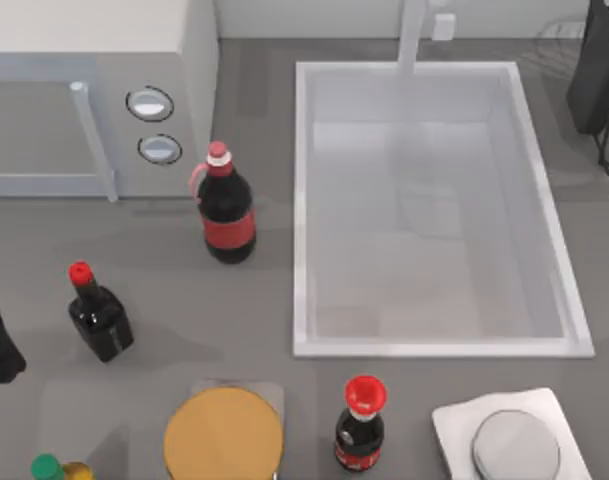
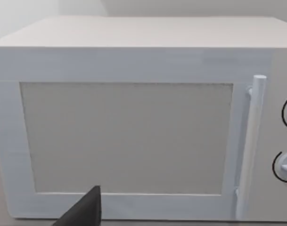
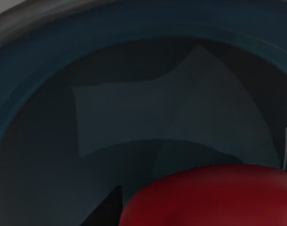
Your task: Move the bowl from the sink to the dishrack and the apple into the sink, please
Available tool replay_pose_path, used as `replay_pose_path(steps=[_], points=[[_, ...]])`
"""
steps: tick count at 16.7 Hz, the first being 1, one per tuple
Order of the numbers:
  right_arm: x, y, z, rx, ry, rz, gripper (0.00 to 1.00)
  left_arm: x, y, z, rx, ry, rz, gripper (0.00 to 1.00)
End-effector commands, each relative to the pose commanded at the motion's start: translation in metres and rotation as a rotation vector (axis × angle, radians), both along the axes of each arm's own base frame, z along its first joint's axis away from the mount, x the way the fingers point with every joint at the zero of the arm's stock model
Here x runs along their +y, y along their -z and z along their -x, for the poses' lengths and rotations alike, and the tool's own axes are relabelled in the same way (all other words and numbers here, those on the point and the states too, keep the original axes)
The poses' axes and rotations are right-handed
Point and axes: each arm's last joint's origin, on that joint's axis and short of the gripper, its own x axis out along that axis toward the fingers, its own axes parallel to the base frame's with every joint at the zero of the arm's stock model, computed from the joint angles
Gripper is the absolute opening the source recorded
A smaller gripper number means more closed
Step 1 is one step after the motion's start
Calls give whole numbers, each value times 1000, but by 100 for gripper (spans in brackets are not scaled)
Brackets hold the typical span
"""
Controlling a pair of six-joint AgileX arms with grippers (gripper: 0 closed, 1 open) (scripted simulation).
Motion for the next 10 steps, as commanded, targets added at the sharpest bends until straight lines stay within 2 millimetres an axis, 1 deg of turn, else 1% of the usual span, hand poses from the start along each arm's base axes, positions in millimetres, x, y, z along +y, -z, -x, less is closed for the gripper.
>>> replay_pose_path(steps=[3,10], points=[[-1,-6,-2,3,0,0,0,0,0,0,0,0,0,100],[-2,-46,-6,7,0,-2,0,0,0,0,0,0,0,100]])
